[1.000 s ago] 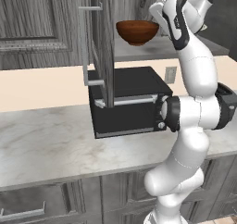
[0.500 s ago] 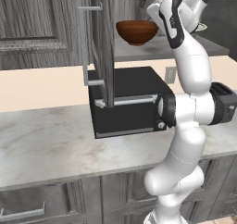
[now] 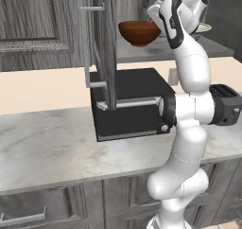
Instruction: Move the bowls from the cabinet to the plates on the dining table.
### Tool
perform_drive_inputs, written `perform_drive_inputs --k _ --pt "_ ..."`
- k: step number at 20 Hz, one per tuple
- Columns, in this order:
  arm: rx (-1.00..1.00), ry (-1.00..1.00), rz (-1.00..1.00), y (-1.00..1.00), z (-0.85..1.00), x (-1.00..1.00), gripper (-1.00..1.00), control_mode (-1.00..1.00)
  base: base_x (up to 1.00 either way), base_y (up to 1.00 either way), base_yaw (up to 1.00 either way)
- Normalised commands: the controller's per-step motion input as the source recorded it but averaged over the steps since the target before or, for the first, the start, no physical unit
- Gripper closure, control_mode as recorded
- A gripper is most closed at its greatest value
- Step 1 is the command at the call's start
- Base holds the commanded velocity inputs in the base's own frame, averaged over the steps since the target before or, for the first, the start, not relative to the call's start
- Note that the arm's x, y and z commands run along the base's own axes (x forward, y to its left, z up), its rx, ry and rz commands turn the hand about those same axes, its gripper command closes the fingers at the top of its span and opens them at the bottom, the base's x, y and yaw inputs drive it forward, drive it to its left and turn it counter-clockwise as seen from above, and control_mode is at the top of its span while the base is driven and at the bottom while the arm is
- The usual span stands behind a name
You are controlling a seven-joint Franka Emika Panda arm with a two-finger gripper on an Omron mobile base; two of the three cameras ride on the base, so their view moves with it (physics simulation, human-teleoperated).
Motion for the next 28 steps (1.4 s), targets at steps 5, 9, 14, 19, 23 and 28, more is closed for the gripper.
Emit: perform_drive_inputs --k 5,9,14,19,23,28 --pt "0.00 0.01 0.00 0.06 -0.01 0.15 -1.00 -1.00 0.00 0.00 0.00" --pt "0.00 0.00 0.00 0.08 -0.07 0.01 -1.00 -1.00 0.00 0.00 0.00" --pt "0.00 0.01 0.00 0.02 -0.04 0.00 -1.00 -1.00 0.00 0.00 0.00" --pt "0.00 0.00 0.00 0.00 0.00 0.00 1.00 -1.00 0.00 0.00 0.00" --pt "0.00 0.00 0.00 0.00 0.00 0.00 1.00 -1.00 0.00 0.00 0.00" --pt "0.00 -0.01 0.00 0.00 0.00 -0.02 1.00 -1.00 0.00 0.00 0.00"
